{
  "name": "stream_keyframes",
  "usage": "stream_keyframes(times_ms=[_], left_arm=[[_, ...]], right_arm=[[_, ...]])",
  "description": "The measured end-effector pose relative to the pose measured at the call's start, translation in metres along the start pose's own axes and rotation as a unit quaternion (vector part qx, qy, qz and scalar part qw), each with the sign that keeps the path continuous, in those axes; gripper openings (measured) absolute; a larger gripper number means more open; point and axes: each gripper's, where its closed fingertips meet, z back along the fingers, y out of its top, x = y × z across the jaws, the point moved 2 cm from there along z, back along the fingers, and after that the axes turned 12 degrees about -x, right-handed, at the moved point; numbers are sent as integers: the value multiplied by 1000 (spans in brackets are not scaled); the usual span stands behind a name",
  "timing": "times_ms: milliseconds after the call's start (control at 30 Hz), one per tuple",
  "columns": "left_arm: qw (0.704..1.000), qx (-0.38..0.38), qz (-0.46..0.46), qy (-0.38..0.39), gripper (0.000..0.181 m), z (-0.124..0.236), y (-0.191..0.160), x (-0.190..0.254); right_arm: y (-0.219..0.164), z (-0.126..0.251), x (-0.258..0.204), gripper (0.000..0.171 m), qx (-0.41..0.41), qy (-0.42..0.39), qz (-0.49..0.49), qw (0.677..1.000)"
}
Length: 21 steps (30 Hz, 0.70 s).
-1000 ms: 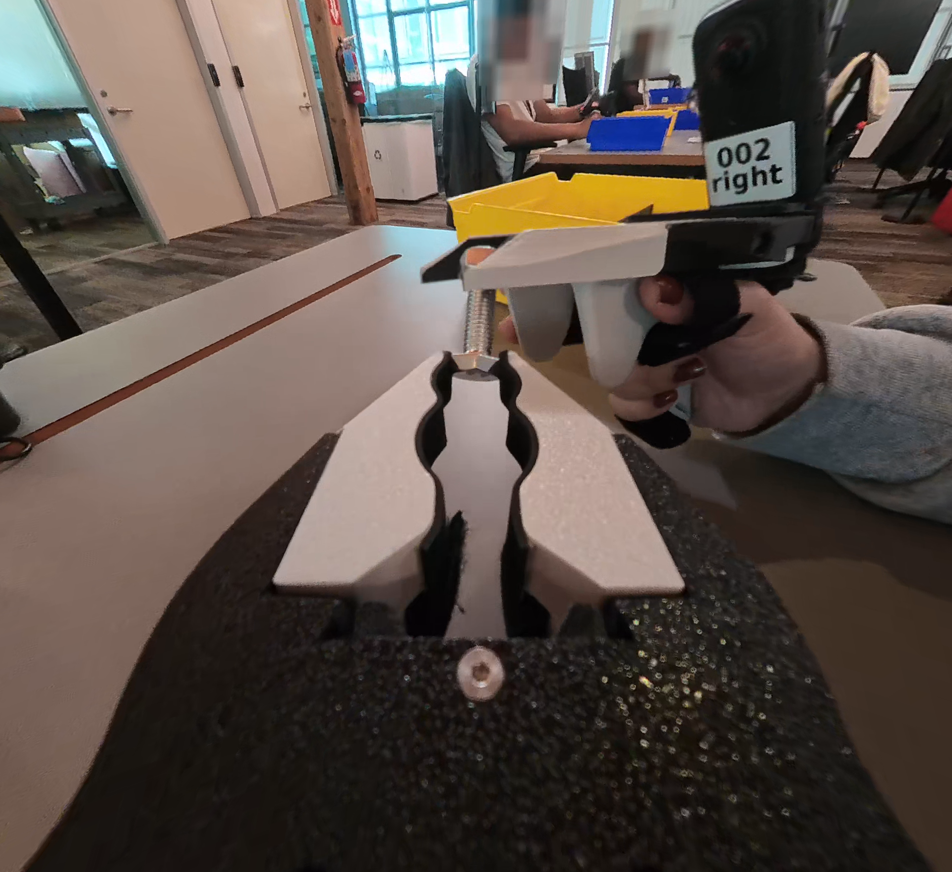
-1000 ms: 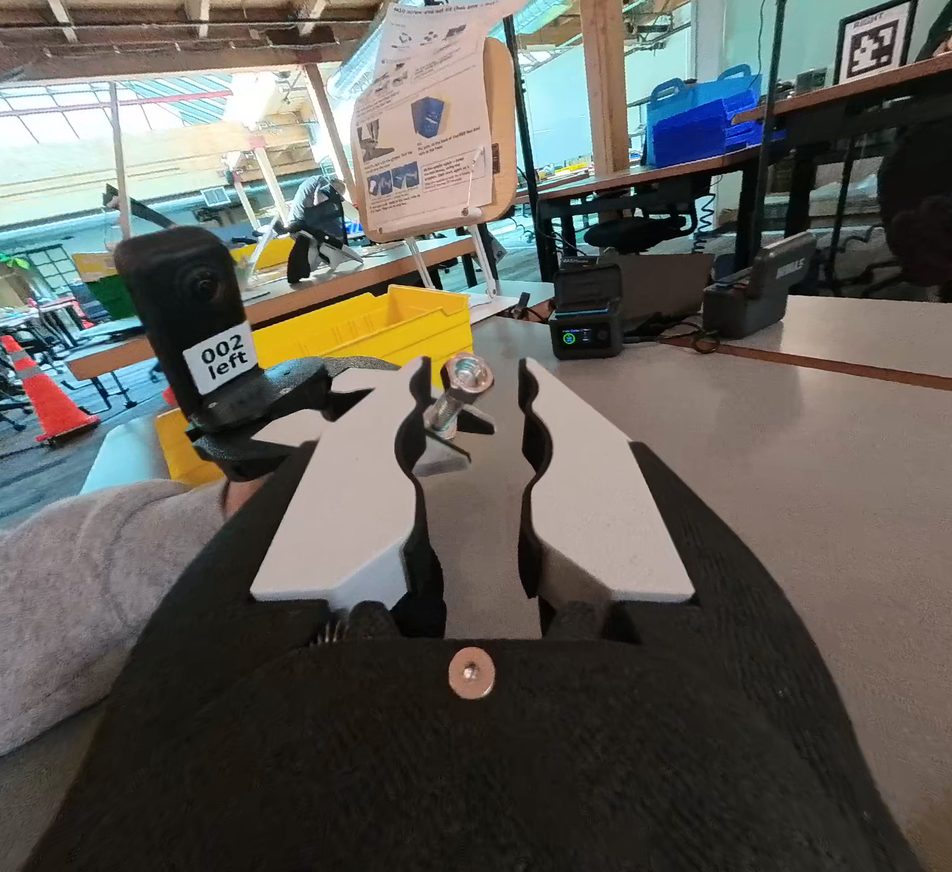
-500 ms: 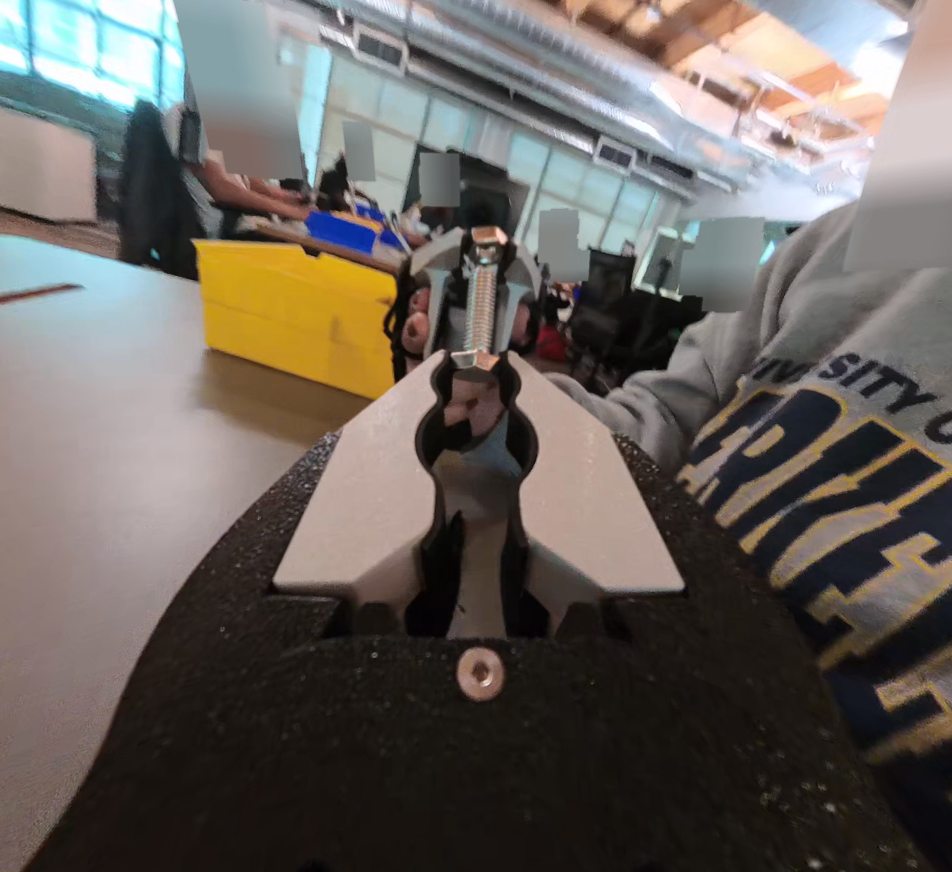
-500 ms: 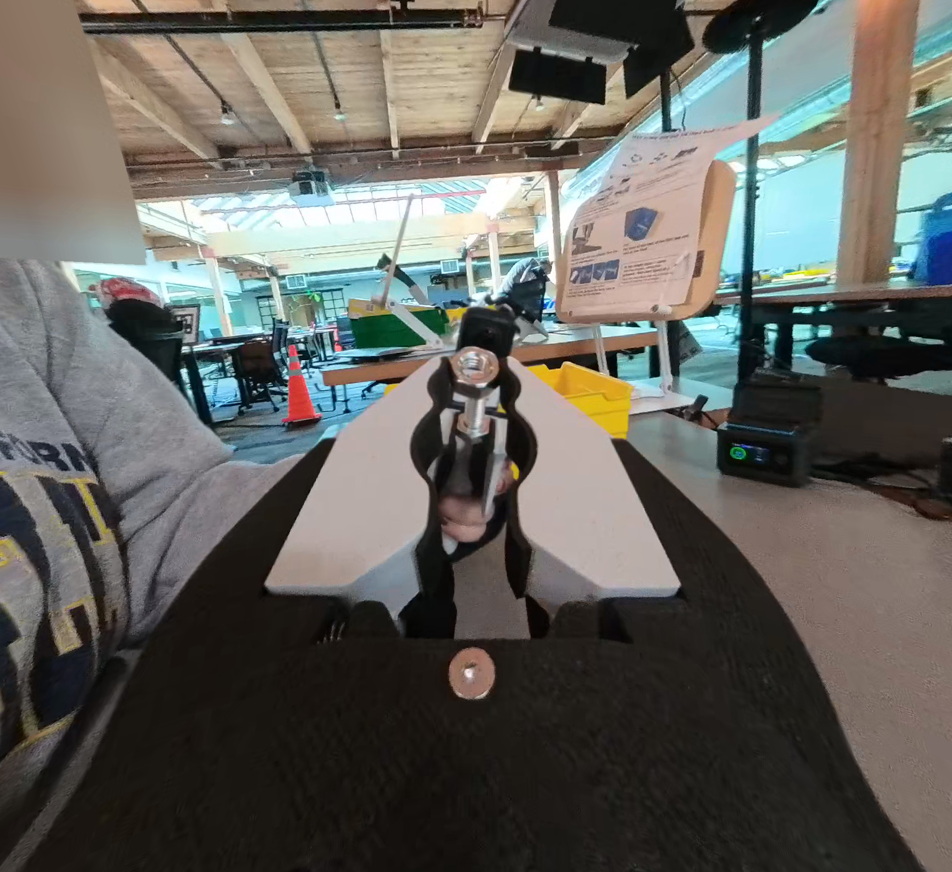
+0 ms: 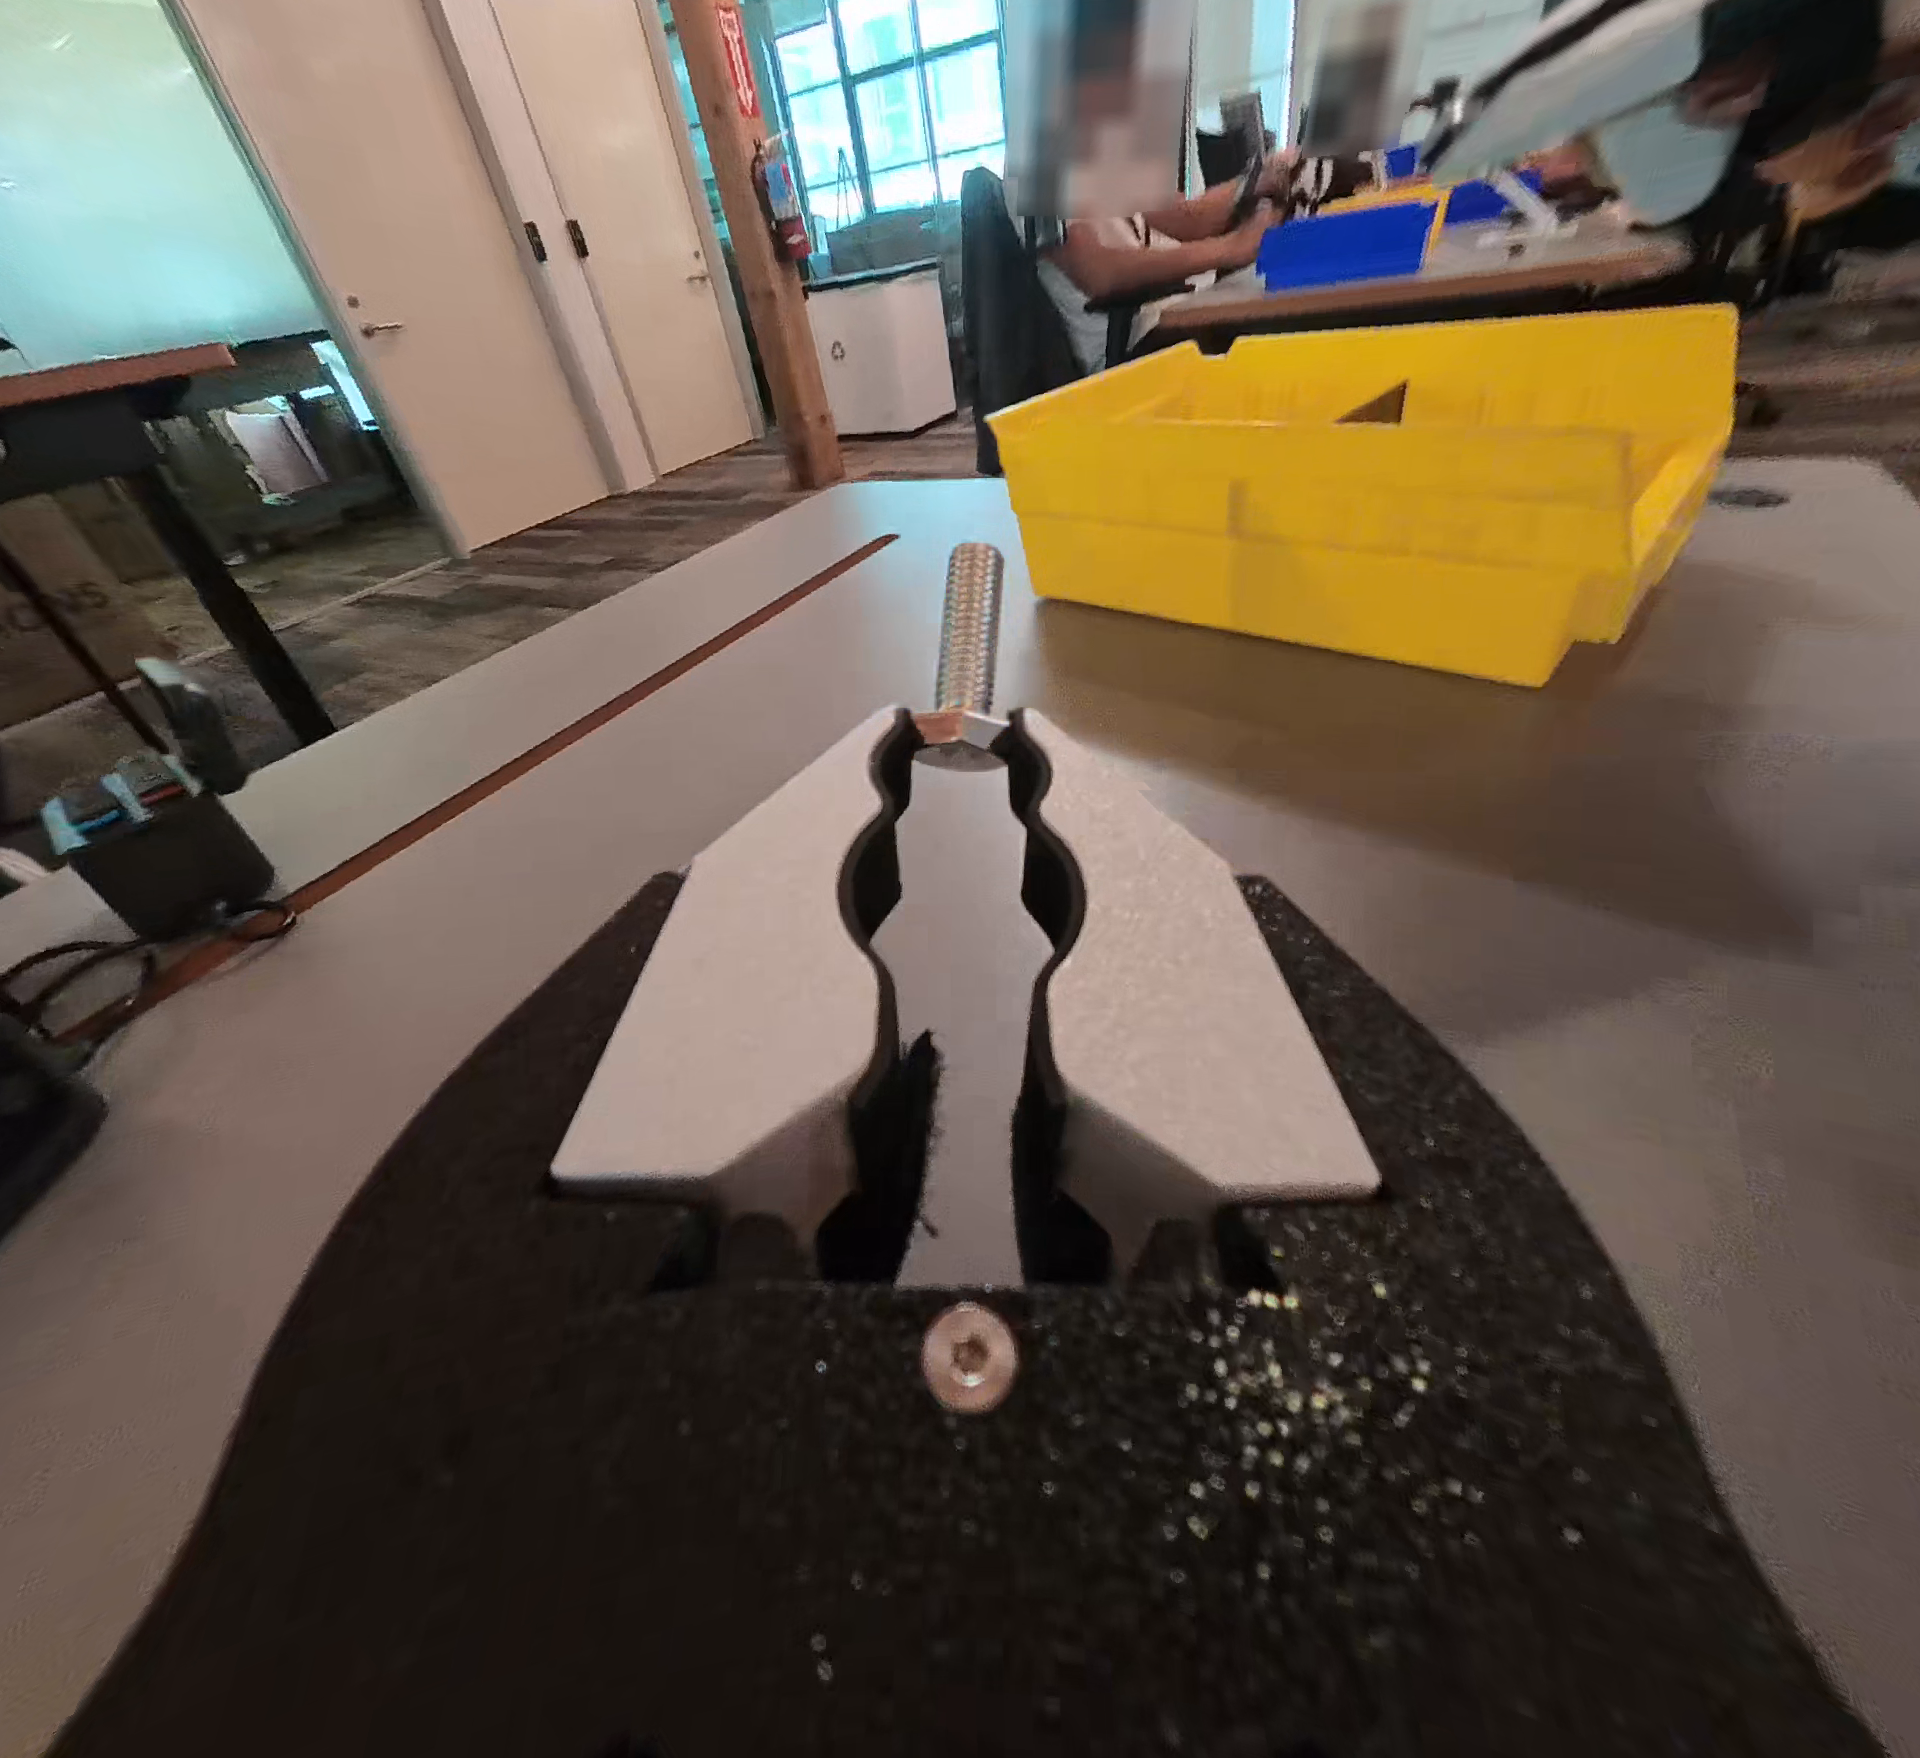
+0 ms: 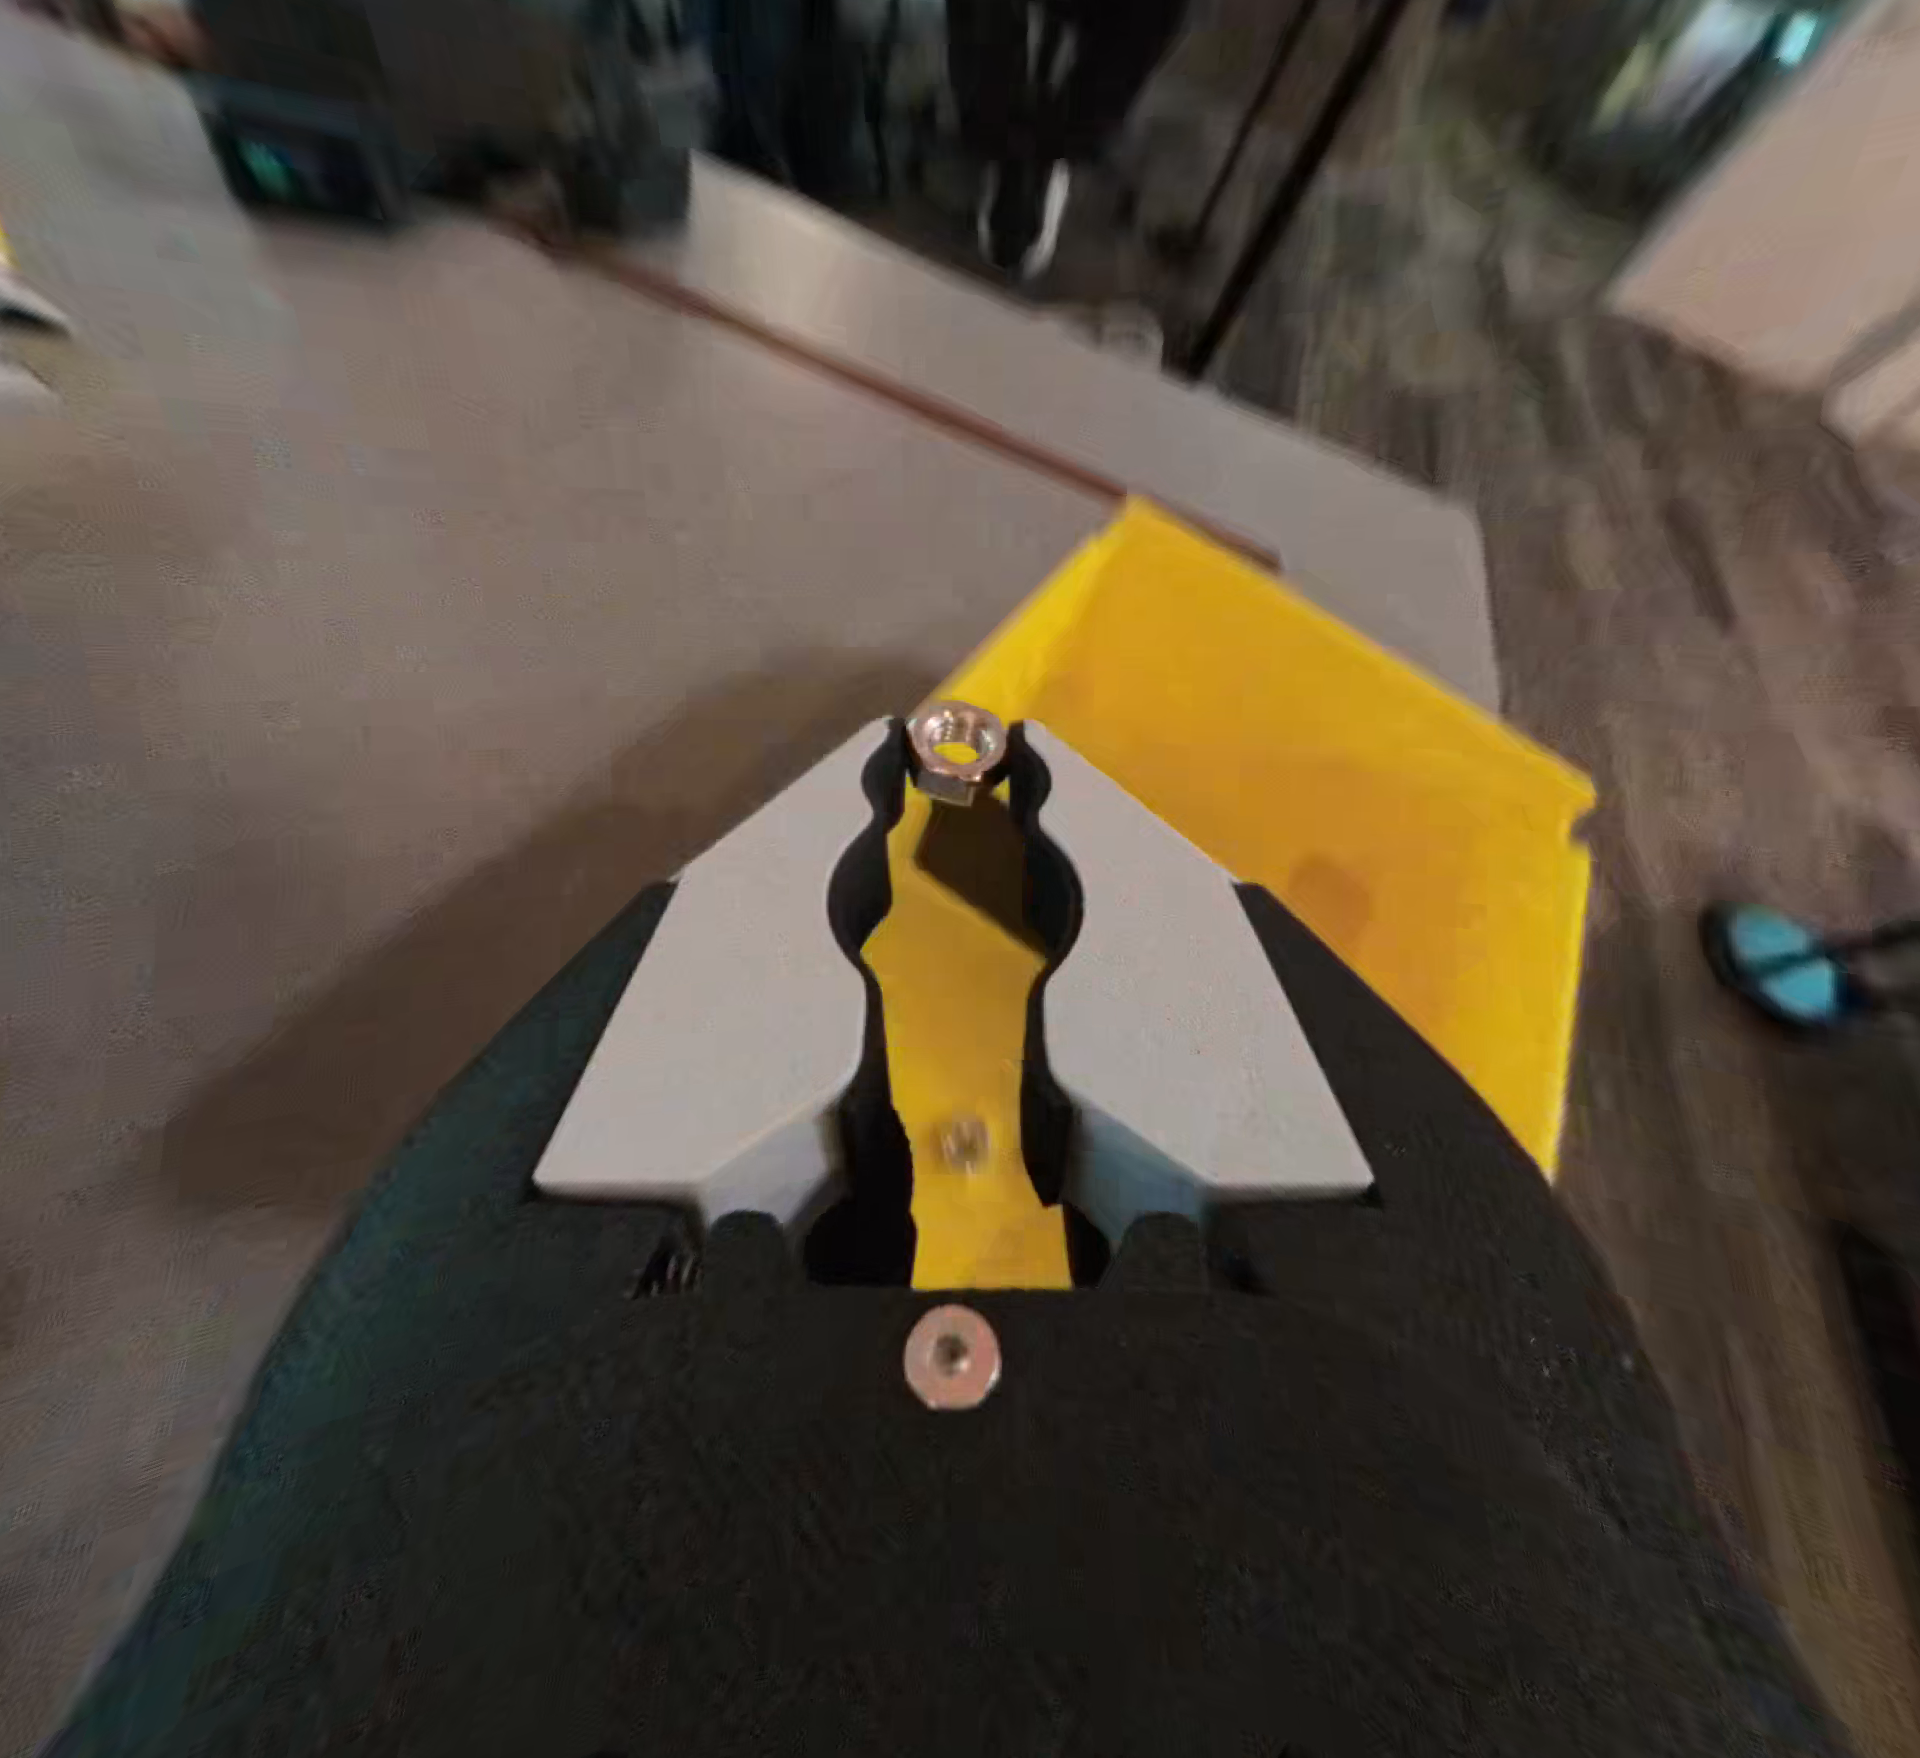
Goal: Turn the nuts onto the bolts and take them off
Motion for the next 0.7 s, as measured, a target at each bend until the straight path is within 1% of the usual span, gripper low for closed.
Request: stream_keyframes(times_ms=[67,100,167,267,367,400,433,467,500,533,600,633,667,700], left_arm=[[1000,-11,-23,-5,16,-4,-1,8],[999,-16,-33,-8,16,-6,-1,12],[998,-23,-49,-16,16,-11,-3,20],[996,-40,-75,-22,16,-16,-7,30],[994,-48,-89,-33,16,-19,-9,38],[994,-49,-91,-35,16,-20,-9,39],[994,-50,-93,-36,16,-20,-9,41],[994,-50,-95,-36,16,-20,-9,41],[994,-49,-96,-34,16,-20,-9,41],[994,-47,-95,-33,16,-20,-8,40],[995,-35,-87,-32,16,-19,-4,40],[996,-25,-79,-37,16,-18,-1,41],[996,-6,-70,-52,16,-17,3,45],[994,35,-56,-84,16,-12,13,52]], right_arm=[[-53,-21,22,18,-146,8,-14,989],[-74,-31,28,18,-197,17,-15,980],[-99,-52,28,18,-257,48,-7,965],[-108,-78,14,18,-261,107,1,959],[-113,-93,5,18,-263,145,-8,954],[-115,-94,5,24,-273,143,-13,951],[-117,-92,5,35,-282,134,-17,950],[-113,-87,9,36,-278,113,-23,954],[-105,-80,15,36,-258,84,-28,962],[-94,-69,20,33,-227,52,-34,972],[-59,-42,26,25,-129,-5,-59,990],[-35,-27,18,22,-56,-10,-66,996],[-11,-13,-2,18,25,15,-64,998],[12,-1,-31,14,98,69,-49,992]])
